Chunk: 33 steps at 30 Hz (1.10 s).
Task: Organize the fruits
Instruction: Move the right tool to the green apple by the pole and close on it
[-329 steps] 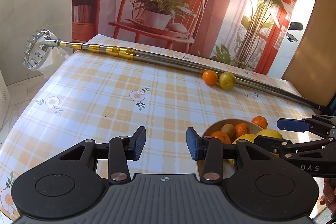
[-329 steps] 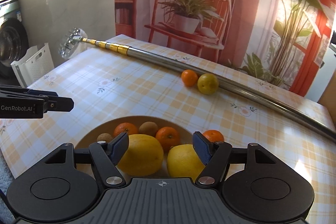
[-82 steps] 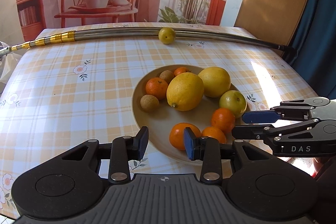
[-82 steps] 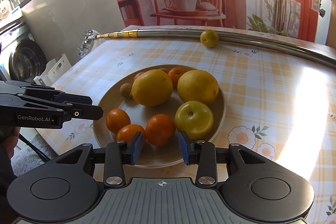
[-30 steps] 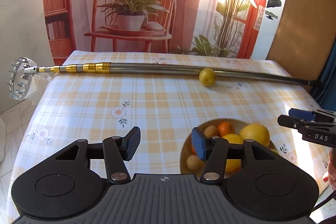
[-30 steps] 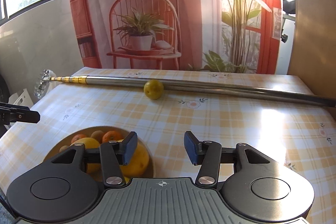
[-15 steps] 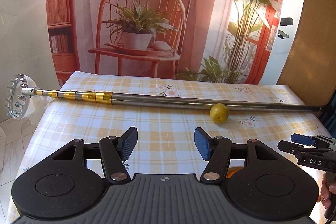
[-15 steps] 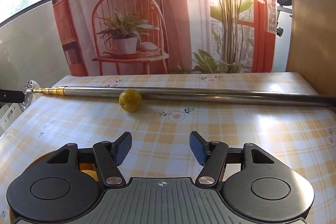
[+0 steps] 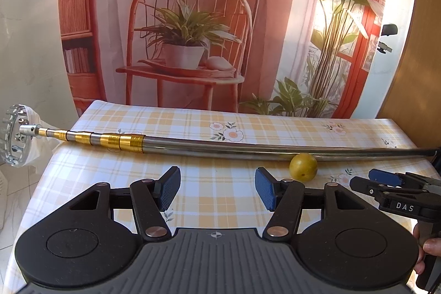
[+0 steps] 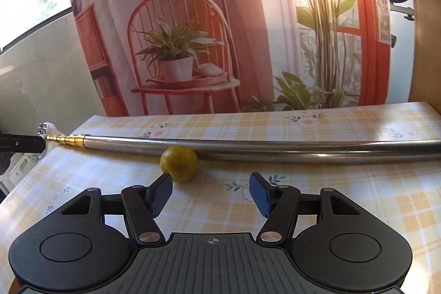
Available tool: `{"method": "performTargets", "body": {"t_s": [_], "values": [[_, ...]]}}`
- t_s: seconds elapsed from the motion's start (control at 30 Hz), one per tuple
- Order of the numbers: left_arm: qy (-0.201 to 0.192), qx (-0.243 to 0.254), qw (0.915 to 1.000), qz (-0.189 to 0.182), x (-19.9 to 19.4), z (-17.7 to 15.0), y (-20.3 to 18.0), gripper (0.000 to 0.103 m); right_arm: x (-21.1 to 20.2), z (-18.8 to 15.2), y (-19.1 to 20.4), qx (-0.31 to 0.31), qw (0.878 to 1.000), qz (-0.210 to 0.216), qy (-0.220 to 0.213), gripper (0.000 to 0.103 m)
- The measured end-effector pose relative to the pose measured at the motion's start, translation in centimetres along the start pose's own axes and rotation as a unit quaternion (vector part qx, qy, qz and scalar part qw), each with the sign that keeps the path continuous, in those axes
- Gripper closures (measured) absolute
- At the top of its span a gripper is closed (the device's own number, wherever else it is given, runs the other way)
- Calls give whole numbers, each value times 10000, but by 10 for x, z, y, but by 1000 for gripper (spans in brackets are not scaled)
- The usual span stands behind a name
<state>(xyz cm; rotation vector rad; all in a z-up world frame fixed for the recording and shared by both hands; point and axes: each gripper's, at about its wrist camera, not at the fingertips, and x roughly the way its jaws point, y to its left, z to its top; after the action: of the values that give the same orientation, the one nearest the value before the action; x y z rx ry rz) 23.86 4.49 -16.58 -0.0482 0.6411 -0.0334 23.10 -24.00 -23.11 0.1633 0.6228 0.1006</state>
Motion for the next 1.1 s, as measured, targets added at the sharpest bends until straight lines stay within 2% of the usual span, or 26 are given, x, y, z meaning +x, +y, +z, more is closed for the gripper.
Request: {"method": "performTargets", "body": {"t_s": [0.33,0.77,0.9,1.1], "values": [[149,-174,9997,25,24,-3,9,41,49,13,13,-388,9981,456,174,45],[339,-168,9992,-118,41,-6,12,41,82,14,17,-357,9968,635,339,46],[432,-176,9988,-141,46,-9,11,41,85,13,18,-327,9976,528,302,49],[582,-157,9980,-180,49,-12,8,41,89,13,22,-339,9972,619,237,51]]}}
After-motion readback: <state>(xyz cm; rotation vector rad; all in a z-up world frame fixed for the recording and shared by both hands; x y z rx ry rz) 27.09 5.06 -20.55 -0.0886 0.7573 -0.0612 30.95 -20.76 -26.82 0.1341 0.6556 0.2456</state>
